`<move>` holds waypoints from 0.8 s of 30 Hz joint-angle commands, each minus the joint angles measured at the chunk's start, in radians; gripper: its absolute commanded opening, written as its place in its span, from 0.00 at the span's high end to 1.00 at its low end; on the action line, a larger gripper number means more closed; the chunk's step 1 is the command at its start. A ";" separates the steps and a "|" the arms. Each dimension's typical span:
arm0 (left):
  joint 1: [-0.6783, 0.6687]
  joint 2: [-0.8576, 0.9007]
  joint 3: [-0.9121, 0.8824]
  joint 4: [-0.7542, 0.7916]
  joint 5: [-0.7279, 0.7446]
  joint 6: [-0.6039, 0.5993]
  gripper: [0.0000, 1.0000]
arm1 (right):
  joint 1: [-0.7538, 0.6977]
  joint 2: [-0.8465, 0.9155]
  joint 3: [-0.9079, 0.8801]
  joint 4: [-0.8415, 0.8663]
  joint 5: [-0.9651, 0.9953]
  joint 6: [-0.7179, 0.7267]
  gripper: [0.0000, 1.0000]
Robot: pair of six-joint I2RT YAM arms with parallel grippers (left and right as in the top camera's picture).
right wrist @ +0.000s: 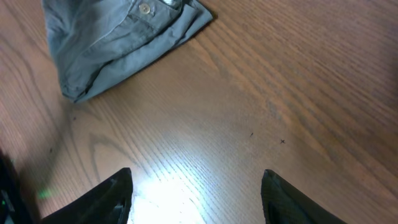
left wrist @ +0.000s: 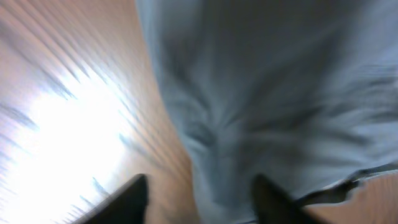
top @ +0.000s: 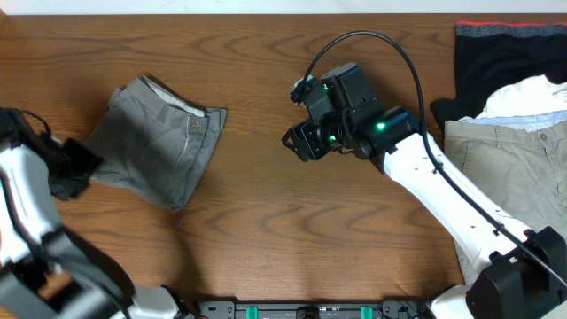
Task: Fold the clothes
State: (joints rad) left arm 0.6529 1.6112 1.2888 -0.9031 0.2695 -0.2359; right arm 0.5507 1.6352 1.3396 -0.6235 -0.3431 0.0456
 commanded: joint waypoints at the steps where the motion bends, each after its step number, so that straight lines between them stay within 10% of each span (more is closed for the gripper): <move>1: -0.037 -0.073 0.005 0.063 -0.035 0.123 0.91 | -0.009 -0.010 0.001 0.003 0.003 0.005 0.34; 14: -0.335 0.164 0.004 0.321 -0.039 0.745 0.94 | -0.009 -0.010 0.001 -0.004 0.022 0.056 0.31; 24: -0.317 0.414 0.004 0.467 -0.081 0.637 0.83 | -0.009 -0.010 0.001 -0.031 0.022 0.134 0.31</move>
State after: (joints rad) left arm 0.3168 1.9812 1.2907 -0.4614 0.2066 0.4454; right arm 0.5507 1.6352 1.3396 -0.6540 -0.3233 0.1371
